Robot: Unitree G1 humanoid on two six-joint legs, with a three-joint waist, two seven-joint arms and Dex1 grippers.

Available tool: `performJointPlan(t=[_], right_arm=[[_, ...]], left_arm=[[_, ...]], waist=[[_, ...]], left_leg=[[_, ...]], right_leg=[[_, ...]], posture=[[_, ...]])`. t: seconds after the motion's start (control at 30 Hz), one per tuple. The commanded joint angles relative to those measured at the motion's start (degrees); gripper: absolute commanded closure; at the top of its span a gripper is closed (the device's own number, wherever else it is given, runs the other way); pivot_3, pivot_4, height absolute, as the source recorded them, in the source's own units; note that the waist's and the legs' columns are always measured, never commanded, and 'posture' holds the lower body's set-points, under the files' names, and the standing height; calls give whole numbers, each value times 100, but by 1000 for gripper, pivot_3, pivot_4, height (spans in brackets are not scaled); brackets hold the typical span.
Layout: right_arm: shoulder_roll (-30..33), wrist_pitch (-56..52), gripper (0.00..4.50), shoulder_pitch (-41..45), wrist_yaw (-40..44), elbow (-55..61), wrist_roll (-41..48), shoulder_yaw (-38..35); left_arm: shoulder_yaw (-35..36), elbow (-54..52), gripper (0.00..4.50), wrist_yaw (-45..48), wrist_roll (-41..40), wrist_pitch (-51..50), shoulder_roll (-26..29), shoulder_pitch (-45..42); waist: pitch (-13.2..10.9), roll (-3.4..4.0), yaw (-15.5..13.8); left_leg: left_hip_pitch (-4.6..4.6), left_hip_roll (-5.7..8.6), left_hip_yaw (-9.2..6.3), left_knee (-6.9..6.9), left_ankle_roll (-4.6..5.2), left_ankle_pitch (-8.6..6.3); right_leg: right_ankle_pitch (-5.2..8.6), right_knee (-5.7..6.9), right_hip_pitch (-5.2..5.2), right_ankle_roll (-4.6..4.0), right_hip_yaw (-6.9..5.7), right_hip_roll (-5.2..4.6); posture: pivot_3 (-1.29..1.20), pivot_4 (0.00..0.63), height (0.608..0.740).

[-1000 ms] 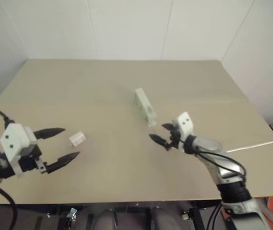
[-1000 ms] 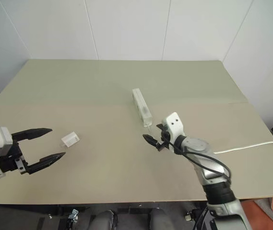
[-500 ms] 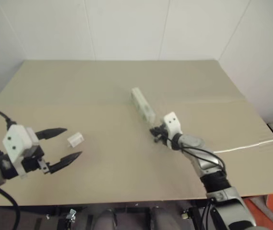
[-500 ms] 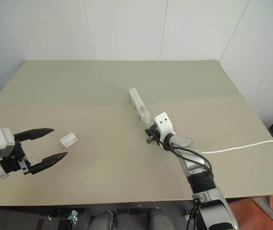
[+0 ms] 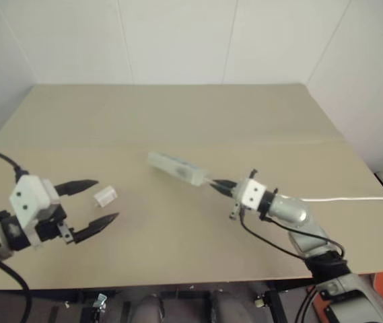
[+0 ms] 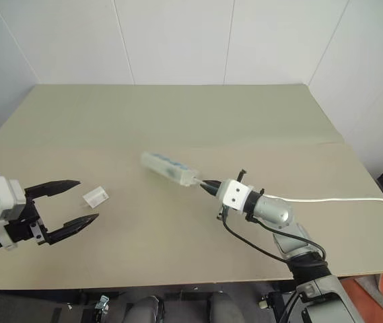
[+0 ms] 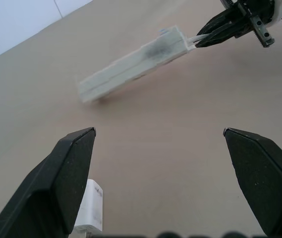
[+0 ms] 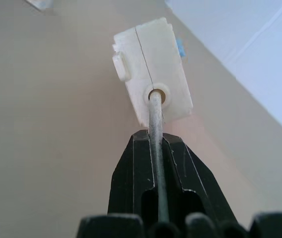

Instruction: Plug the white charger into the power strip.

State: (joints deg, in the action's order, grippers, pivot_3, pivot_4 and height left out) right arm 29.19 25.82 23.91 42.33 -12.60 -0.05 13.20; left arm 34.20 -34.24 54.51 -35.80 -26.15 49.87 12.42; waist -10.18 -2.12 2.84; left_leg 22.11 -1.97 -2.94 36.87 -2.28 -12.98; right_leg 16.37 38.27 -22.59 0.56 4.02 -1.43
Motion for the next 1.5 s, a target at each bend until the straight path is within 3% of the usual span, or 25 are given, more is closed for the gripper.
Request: performJointPlan(t=[0.03, 0.1, 0.33, 0.47, 0.53, 0.67, 0.83, 1.13, 1.5], right_arm=[[347, 1028, 4496, -50, 792, -98, 379, 25], [514, 1228, 4496, -63, 1119, -306, 359, 104], [969, 1387, 2121, -122, 2000, -699, 551, 176], [1210, 247, 706, -499, 2524, -21, 1696, -126], [1225, -842, 32, -743, 2358, 679, 2522, -409], [870, -2480, 32, -1113, 1549, 1720, 3303, -613], [92, -3737, 32, -1404, 348, 2345, 3275, -487], [-703, -3551, 32, -1292, 7, 2134, 2255, -66], [-923, -3007, 32, -983, 451, 1302, 1735, -44]], left_arm=[[-9, -74, 0, -6, 41, 119, 60, -71], [-39, -52, 0, 1, 49, 118, 66, -104], [-123, -69, 0, 1, 54, 95, 64, -181], [-120, -93, 0, 16, 32, 91, 54, -168], [-127, -84, 0, 28, 31, 94, 61, -172], [-216, -15, 0, 50, 76, 139, 63, -218], [-279, 21, 0, 82, 87, 135, 75, -299], [-237, 19, 0, 164, 70, 90, 121, -333], [-246, -2, 0, 162, 46, 86, 115, -385]], waist=[[0, 0, -2], [0, 0, -8], [0, 0, -22], [-1, 0, -40], [-1, 0, -42], [0, 0, -18], [0, 2, -39], [0, 2, -30], [0, 1, -26]], left_leg=[[-2, 1, 0, 0, 0, 0], [-6, 1, 1, 1, 0, 0], [-20, 1, -1, 1, 0, 0], [-18, 1, -4, 0, 1, -1], [-18, 1, -5, 3, 1, -1], [-25, -2, -5, 2, 1, -1], [-18, -1, -8, 2, 1, -1], [-14, 2, -6, 2, 1, -1], [-19, 1, -5, 2, 1, -1]], right_leg=[[0, 0, 2, 0, 0, -1], [0, 0, 8, 0, 1, -2], [0, -2, 23, 0, -1, -2], [0, -3, 24, 0, -2, -3], [0, -2, 26, 0, -2, -5], [0, 3, 30, 0, 0, -1], [1, 4, 23, 0, -3, 2], [1, -4, 21, 1, -3, -1], [1, -3, 23, 1, -3, 1]], posture=[[0, 150, 740], [0, 150, 740], [0, 150, 740], [0, 150, 740], [0, 150, 740], [0, 150, 740], [0, 150, 740], [0, 150, 740], [0, 150, 740]])
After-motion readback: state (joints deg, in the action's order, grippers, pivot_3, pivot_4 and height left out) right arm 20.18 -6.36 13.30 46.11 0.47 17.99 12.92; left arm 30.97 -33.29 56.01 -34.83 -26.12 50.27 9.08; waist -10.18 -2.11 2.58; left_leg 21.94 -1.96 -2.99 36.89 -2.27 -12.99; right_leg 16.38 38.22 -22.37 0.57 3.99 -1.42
